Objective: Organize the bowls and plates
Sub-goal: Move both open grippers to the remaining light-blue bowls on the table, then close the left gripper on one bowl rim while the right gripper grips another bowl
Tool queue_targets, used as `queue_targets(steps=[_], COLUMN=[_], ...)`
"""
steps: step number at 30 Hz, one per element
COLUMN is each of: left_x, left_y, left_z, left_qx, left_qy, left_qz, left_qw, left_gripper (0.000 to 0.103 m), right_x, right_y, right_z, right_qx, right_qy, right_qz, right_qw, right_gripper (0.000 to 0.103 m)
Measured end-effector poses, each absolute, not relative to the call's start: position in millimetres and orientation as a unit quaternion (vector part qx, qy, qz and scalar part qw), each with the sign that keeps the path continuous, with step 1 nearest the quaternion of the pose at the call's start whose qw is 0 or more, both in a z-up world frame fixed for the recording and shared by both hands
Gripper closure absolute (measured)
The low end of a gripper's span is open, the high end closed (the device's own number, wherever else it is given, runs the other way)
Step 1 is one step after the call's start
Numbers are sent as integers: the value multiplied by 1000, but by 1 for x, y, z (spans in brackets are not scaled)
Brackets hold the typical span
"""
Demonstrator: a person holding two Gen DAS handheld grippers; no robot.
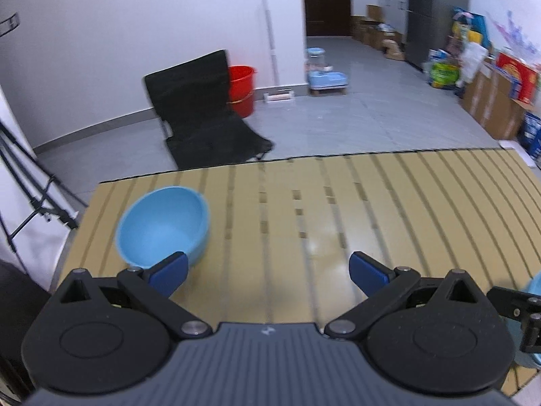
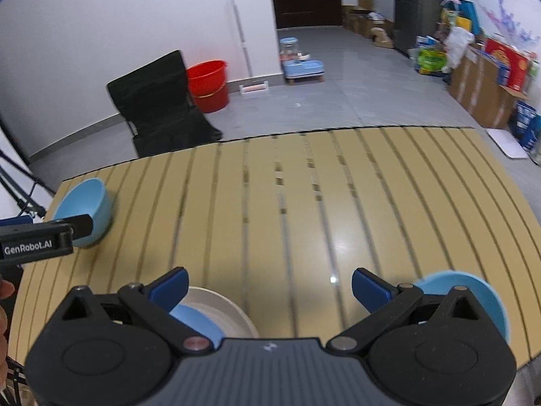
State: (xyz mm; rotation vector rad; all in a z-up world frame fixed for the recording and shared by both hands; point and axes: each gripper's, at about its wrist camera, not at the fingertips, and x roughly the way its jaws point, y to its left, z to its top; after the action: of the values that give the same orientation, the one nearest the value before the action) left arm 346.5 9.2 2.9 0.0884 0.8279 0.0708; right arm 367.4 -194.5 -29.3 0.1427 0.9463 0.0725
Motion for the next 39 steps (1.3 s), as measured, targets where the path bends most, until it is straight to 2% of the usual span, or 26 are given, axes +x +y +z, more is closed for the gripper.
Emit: queue_targets(steps=[15,30,32,36,37,38,39], left_x=[405,464,467,475,476,478,479], left_y=[141,232,238,252,253,252,253], left_z=[-12,-64,-69,-77,-79,-81,-84], left_qx=[-2,-40,-43,-57,-61,-65,-68], left_qy=[423,456,456,456,459,462,466], left_qz=[99,148,150,160,160,160,160], left_qw=[901,877,876,873,872,870,868], left_gripper=[0,0,0,1,3,10,14], right_x=[444,521,530,547,551,555,559], right_y=[-71,35,44,60,63,67,71], right_z=[-29,-66,-71,-81,-84,-87,-90], right_qx=[28,-9,-8,5,11,16,19], right_qy=[466,491,494,507,511,516,520], right_qz=[101,137,141,142,141,143,145], right_qw=[878,860,858,850,848,845,841], right_gripper=[0,0,3,18,25,30,38])
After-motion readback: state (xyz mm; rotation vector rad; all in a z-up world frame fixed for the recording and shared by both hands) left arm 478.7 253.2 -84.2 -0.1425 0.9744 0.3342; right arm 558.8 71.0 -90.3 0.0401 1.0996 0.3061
